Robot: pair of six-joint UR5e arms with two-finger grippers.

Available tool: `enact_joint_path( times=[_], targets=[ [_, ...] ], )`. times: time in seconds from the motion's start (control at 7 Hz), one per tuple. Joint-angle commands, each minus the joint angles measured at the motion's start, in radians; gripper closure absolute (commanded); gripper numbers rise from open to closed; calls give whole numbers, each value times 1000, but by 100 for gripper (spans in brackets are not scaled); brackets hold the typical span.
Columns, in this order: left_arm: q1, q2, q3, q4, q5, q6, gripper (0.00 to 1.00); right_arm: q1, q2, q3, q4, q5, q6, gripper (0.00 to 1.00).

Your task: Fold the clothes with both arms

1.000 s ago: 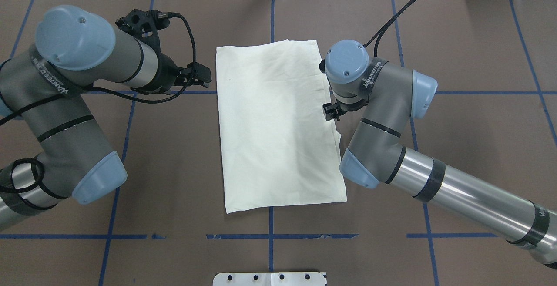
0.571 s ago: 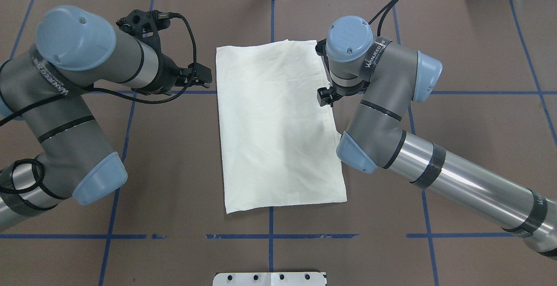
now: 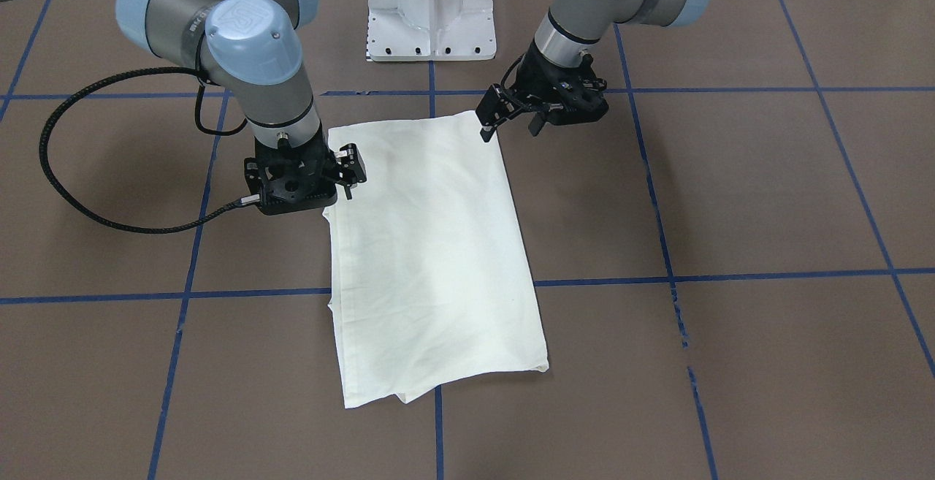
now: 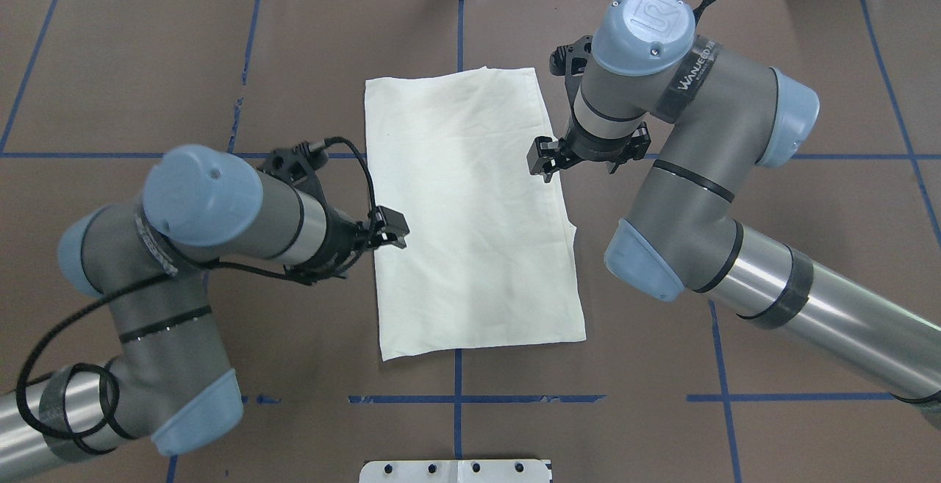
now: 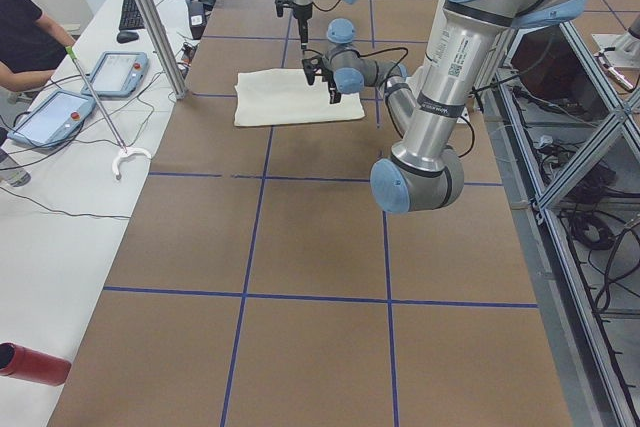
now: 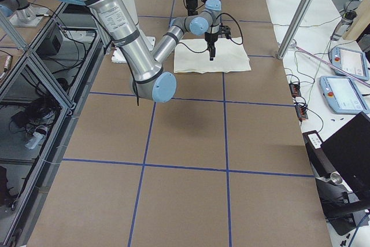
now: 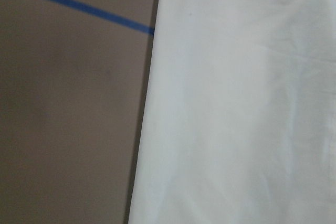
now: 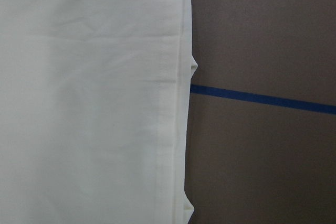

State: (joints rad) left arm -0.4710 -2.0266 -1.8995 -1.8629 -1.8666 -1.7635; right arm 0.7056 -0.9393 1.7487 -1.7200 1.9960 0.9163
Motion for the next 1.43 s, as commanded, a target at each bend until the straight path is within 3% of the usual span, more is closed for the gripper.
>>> enact_joint_path(
  times=[0.0,0.43,0.86,1.29],
  targets=[
    [154,-4,11,27,126,-250,1,0,-51,57,7,30,49,0],
    [224,-38,95,65,216,-366,4,-9,-55,64,7,27,73,0],
    [224,-43,109,109,218,-364,16,-9,-55,63,7,26,73,0],
    [224,-40,102,123,216,-350,22,-9,-56,63,7,26,73,0]
  ],
)
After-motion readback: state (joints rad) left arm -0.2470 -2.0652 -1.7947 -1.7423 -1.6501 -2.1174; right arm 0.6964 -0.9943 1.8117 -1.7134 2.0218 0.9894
